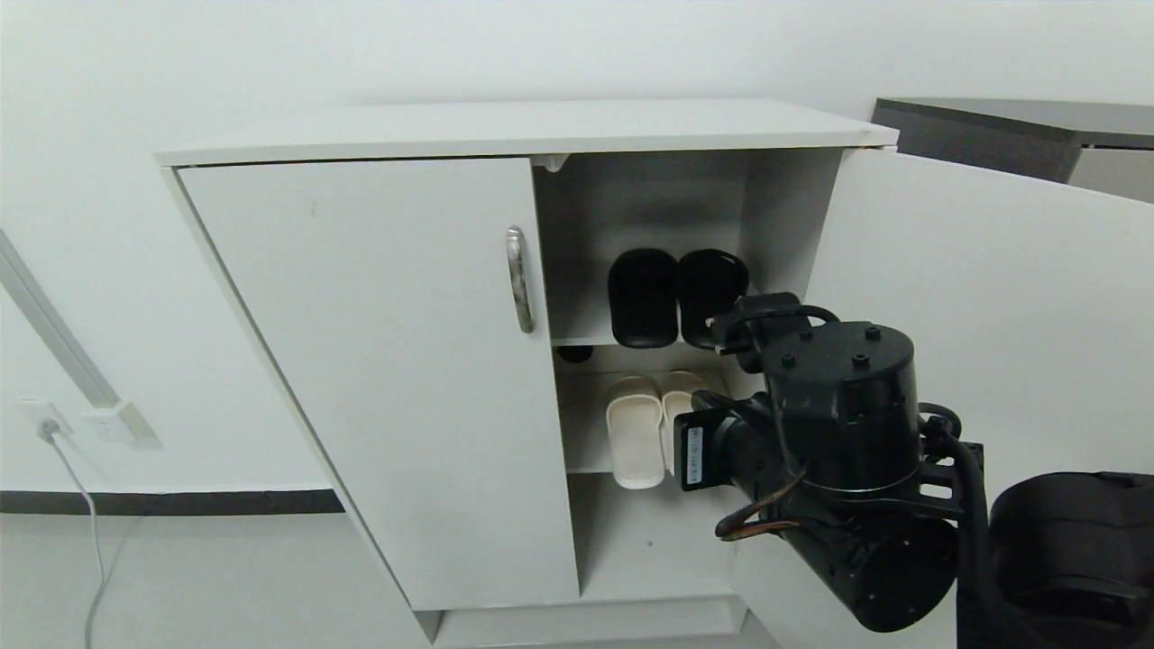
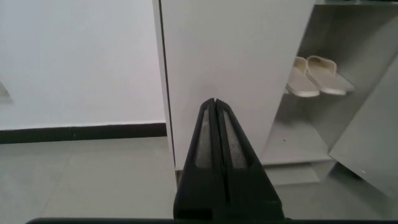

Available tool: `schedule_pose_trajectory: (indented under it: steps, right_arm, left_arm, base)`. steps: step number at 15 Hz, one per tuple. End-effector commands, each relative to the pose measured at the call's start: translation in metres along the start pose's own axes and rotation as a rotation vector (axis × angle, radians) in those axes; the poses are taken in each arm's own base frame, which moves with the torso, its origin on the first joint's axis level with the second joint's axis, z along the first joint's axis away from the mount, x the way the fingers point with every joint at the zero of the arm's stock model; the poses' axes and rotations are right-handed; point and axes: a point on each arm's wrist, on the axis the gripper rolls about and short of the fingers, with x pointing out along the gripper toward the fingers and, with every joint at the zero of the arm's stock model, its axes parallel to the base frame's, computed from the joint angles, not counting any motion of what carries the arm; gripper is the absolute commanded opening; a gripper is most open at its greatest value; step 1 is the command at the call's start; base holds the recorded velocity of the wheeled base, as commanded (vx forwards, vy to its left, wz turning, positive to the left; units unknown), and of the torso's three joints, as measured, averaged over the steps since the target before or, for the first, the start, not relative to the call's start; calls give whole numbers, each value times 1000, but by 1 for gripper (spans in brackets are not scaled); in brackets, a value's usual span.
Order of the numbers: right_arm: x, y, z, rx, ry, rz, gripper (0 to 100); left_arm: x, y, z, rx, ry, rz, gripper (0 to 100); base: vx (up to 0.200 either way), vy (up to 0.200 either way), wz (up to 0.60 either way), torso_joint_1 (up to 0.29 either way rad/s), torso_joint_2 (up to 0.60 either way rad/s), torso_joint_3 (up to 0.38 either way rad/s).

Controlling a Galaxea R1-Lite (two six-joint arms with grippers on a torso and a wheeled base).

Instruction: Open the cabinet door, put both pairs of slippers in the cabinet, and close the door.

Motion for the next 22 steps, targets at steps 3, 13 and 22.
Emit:
schedule_pose_trajectory:
  steps: [3,13,22]
  right_arm:
    - [2,0,-5,-11,13,-3,0]
    - [3,-5,-15,-30,47,0,0]
    - [13,-22,-28,-72,101,-6,0]
  left_arm:
    - [0,0,0,0,1,1,0]
    - [0,0,0,0,1,1,0]
    - [0,0,0,-2,1,1,0]
  base:
    - [-200,0,0,-2,1,2]
    - [-160,0,0,0,4,1]
    - [0,0,0,0,0,0]
